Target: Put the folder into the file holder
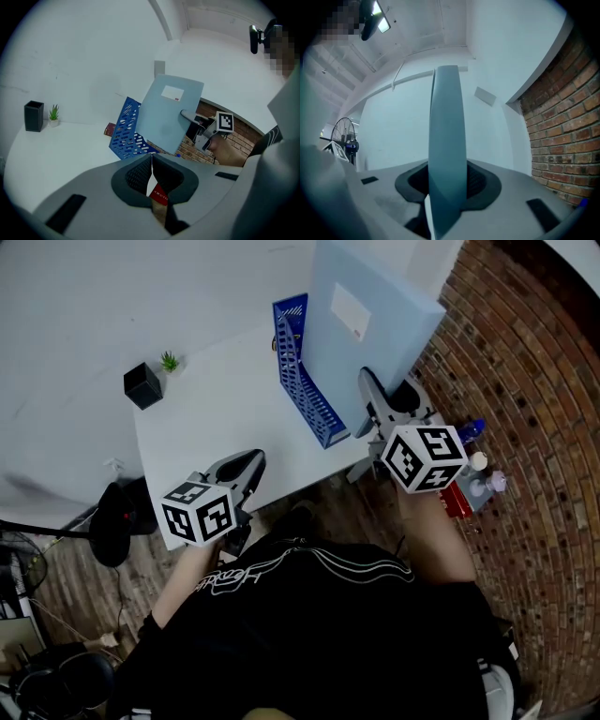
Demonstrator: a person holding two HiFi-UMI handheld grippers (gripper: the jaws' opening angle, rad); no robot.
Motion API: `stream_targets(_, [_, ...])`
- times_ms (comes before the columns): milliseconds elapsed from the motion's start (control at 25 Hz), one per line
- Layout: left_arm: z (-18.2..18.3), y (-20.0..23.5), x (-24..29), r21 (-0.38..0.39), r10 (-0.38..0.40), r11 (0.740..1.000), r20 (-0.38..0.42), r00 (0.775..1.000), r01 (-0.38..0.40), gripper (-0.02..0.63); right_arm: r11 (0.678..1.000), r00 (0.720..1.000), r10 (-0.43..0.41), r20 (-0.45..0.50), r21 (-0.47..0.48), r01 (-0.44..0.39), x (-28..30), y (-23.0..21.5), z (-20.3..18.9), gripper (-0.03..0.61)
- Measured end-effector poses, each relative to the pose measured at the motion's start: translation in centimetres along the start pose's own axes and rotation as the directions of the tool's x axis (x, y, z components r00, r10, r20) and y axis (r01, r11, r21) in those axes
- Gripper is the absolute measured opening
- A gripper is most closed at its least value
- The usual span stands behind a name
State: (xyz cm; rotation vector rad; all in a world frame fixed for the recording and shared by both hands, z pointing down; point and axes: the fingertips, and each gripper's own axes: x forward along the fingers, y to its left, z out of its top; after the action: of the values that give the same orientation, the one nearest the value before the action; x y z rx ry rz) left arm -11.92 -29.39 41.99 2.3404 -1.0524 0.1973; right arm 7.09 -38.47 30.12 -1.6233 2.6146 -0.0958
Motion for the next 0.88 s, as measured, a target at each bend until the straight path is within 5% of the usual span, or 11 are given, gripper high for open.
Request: stream_targets(880, [1.1, 3.9, 3.9, -0.008, -0.024, 1.000, -0.084, 0.996, 0.024, 0.032, 0.997, 0.998, 0.031, 0.048, -0.075, -0.028, 4.8, 0.1, -3.3, 0.153])
